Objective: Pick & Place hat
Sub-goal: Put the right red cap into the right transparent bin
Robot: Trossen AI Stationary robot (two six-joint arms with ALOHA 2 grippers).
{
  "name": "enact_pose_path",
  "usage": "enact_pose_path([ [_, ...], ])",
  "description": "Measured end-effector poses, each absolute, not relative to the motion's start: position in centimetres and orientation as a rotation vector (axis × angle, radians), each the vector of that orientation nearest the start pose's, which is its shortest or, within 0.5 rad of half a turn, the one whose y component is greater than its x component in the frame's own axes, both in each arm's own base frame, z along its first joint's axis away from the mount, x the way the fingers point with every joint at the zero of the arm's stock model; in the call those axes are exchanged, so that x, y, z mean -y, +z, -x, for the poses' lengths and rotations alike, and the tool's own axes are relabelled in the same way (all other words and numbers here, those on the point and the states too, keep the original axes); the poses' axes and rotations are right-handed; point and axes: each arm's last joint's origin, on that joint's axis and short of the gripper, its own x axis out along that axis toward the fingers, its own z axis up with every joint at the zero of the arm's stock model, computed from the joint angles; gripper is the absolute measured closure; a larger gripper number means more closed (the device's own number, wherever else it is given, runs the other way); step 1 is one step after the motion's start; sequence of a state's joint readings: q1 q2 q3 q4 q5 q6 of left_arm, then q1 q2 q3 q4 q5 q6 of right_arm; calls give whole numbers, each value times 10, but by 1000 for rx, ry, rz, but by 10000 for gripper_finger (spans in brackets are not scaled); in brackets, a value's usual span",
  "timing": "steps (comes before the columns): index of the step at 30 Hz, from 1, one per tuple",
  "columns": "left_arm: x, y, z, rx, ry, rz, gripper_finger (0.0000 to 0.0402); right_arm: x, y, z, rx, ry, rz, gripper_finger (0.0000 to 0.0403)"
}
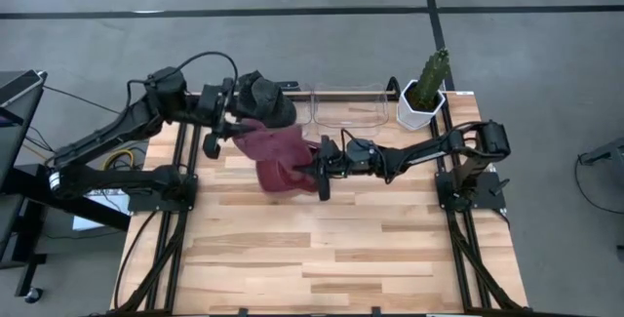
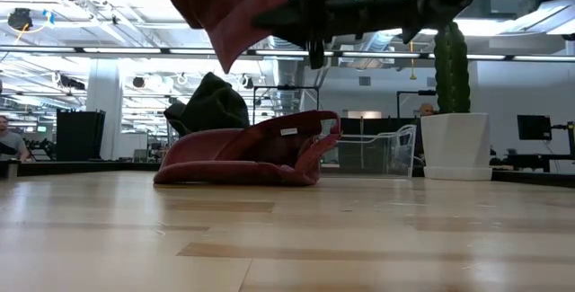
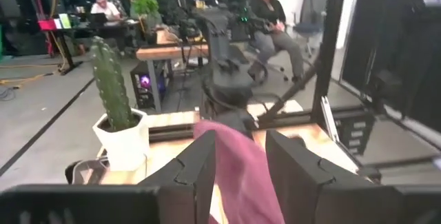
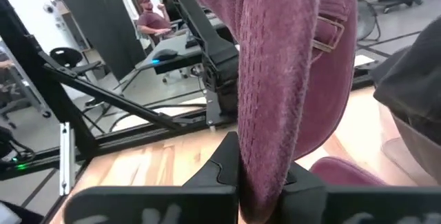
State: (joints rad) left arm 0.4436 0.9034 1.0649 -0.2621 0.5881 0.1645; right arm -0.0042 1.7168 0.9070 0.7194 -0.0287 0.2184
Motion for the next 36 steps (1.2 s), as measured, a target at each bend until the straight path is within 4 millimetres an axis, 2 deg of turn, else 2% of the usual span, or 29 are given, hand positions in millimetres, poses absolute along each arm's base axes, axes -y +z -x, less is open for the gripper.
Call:
enact_pose_path([
  [7, -47, 394, -163, -154, -158, -161, 277, -1, 233, -359, -107, 41, -201, 402],
  [14, -36, 386, -168, -231, -179, -170, 276, -12, 232, -358, -144, 65, -187, 402],
  [20, -26, 386, -167, -240, -226, -174, 276, -7, 228, -357, -175, 31, -192, 402],
  [26, -28, 377, -167, -342, -139, -167, 276, -8, 229, -357, -175, 41, -192, 402],
  [36, -29, 377, -167, -348, -101, -198, 276, -17, 227, -357, -196, 46, -191, 402],
])
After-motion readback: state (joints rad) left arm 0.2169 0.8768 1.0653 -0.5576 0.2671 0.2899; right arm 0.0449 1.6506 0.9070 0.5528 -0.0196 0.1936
